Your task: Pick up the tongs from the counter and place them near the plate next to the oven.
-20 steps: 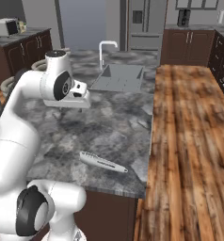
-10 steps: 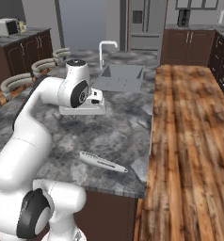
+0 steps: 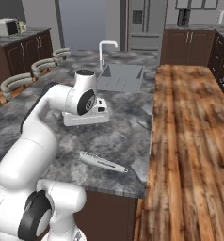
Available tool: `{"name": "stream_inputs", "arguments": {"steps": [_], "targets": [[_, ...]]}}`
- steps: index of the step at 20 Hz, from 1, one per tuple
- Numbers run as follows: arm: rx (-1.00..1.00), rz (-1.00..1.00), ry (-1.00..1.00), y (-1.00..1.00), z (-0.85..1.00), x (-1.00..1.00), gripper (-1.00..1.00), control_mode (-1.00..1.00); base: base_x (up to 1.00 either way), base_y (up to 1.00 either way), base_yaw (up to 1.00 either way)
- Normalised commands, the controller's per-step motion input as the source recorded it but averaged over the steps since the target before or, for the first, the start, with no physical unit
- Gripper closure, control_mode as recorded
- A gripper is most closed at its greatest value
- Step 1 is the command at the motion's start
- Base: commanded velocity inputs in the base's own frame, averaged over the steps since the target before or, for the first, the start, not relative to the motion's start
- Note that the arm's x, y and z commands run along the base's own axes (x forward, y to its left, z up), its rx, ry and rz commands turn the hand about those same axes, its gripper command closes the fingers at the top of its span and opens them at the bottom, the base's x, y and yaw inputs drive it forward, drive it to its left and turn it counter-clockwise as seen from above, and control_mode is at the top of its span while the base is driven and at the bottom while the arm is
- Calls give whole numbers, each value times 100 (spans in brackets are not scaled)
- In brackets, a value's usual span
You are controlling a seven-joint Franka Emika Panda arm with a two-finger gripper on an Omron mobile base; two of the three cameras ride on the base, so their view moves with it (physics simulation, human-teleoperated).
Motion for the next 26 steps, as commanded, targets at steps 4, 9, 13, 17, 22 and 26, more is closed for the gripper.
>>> {"name": "stream_inputs", "arguments": {"steps": [4, 9, 13, 17, 22, 26], "targets": [[-11, 22, 2, -10, -33, -10, -100, -100, 0, 0, 0], [-13, 10, 0, -31, -40, -12, -100, -100, 0, 0, 0], [-1, 11, -2, -73, -63, 0, -100, -100, 0, 0, 0], [0, 14, -10, -45, -28, 1, -100, -100, 0, 0, 0], [-2, 14, -3, -7, -50, 11, -100, -100, 0, 0, 0], [-11, 10, 0, -8, -49, 13, -100, -100, 0, 0, 0]]}}
